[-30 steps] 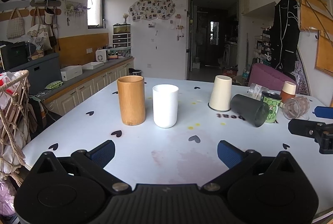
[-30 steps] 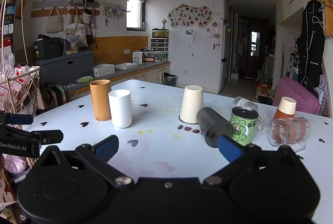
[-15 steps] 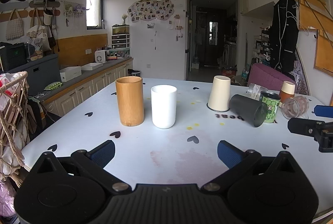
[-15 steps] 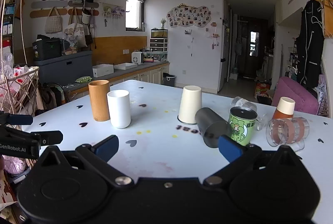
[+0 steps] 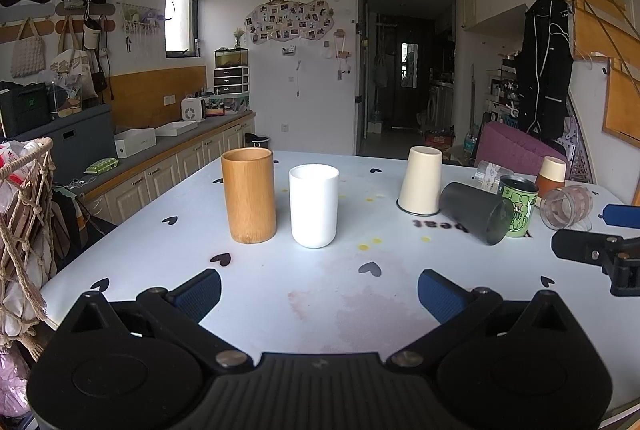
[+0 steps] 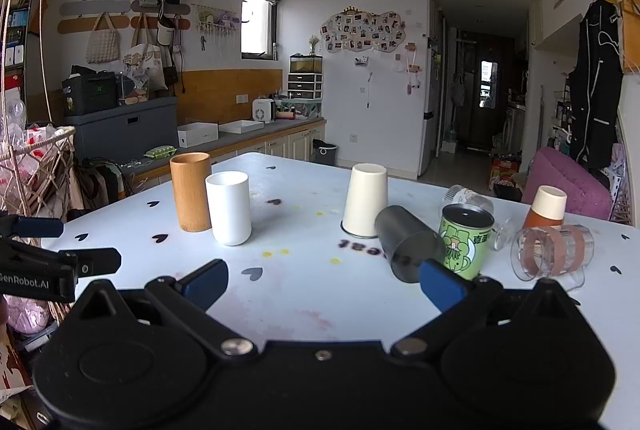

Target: Flip cup upright

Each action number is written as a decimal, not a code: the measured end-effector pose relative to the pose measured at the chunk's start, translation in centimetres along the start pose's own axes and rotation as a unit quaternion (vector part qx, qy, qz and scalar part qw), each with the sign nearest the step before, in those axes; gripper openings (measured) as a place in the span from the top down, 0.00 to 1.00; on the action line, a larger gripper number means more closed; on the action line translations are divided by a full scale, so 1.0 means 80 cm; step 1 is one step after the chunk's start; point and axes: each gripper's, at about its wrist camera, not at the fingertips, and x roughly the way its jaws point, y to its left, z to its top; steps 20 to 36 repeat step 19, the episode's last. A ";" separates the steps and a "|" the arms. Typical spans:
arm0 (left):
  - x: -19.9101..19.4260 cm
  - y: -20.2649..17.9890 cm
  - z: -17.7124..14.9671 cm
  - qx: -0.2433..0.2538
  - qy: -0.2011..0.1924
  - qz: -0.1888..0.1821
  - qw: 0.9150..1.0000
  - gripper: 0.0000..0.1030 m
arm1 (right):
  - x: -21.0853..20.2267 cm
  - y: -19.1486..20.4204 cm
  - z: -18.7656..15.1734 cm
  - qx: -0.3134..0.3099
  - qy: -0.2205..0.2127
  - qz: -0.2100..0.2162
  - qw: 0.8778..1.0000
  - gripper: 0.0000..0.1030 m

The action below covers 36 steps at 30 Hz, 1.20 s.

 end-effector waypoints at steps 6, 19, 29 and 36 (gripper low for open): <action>0.000 0.000 0.000 0.000 0.000 0.000 1.000 0.00 | 0.000 0.000 0.000 0.000 0.000 0.000 1.000 0.00; -0.001 -0.001 0.002 0.000 -0.003 0.002 1.000 0.00 | -0.002 0.002 -0.001 -0.002 0.001 -0.001 1.000 0.00; -0.001 -0.001 0.002 0.000 -0.003 0.002 1.000 0.00 | -0.002 0.002 -0.001 -0.002 0.001 -0.001 1.000 0.00; -0.001 -0.001 0.002 0.000 -0.003 0.002 1.000 0.00 | -0.002 0.002 -0.001 -0.002 0.001 -0.001 1.000 0.00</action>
